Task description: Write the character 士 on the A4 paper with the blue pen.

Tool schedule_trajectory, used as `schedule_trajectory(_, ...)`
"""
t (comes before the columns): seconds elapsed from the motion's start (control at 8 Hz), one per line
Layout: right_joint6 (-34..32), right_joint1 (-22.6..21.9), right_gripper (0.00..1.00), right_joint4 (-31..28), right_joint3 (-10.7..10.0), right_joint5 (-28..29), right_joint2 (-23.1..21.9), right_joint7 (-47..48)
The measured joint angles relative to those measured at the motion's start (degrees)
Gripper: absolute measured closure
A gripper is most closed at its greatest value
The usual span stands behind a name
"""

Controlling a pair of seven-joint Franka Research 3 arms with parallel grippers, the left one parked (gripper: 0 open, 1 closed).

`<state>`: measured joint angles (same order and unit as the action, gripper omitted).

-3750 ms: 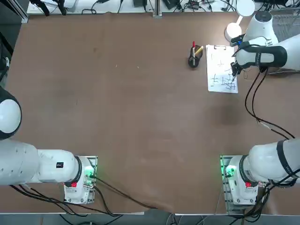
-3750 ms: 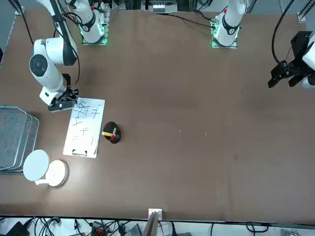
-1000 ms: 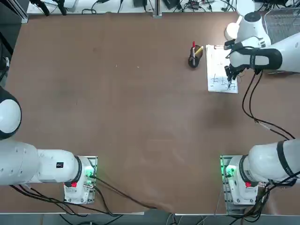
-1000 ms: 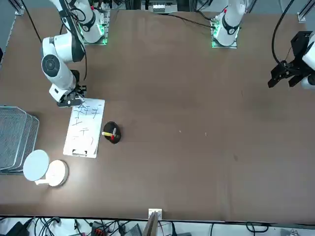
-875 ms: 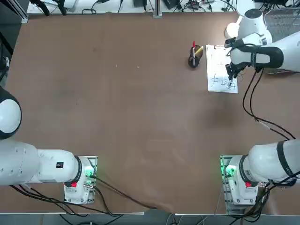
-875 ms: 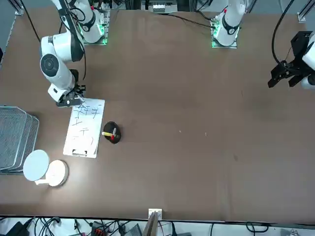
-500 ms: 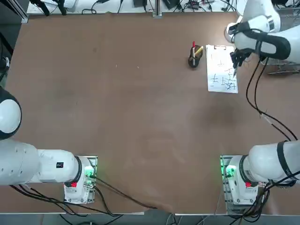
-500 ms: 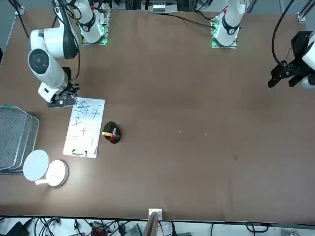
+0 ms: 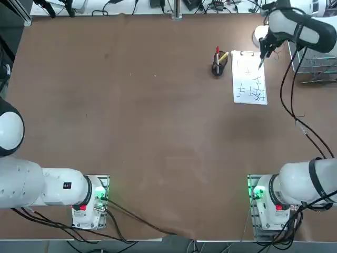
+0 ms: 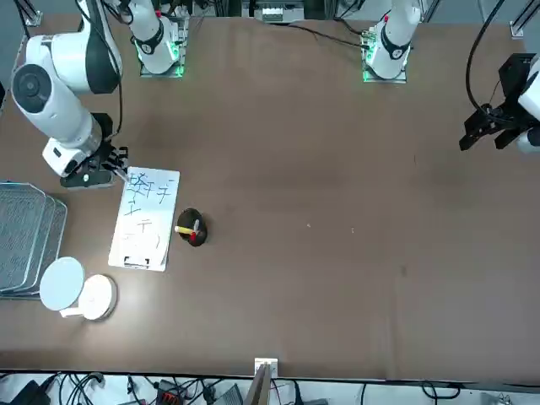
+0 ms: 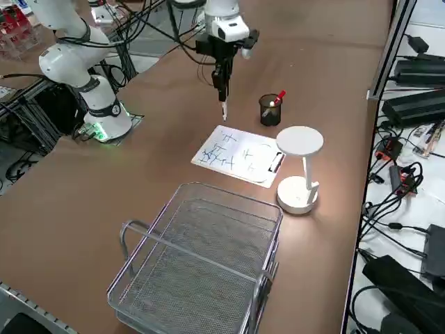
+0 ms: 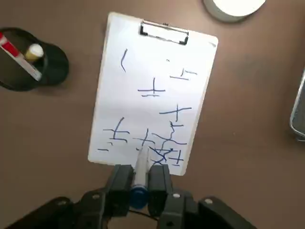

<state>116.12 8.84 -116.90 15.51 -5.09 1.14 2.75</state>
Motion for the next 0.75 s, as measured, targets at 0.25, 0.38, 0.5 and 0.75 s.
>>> schedule_trajectory(0.25,-0.09,-0.43,0.79,3.31,0.14,0.74,0.02,1.53)
schedule_trajectory(0.38,-0.12,-1.07,0.79,4.81,0.16,0.93,0.06,3.48)
schedule_trajectory(0.5,-0.16,-2.07,0.79,6.45,0.19,0.99,0.23,6.29)
schedule_trajectory(0.75,-0.23,-4.27,0.79,9.94,0.22,1.01,1.33,11.39)
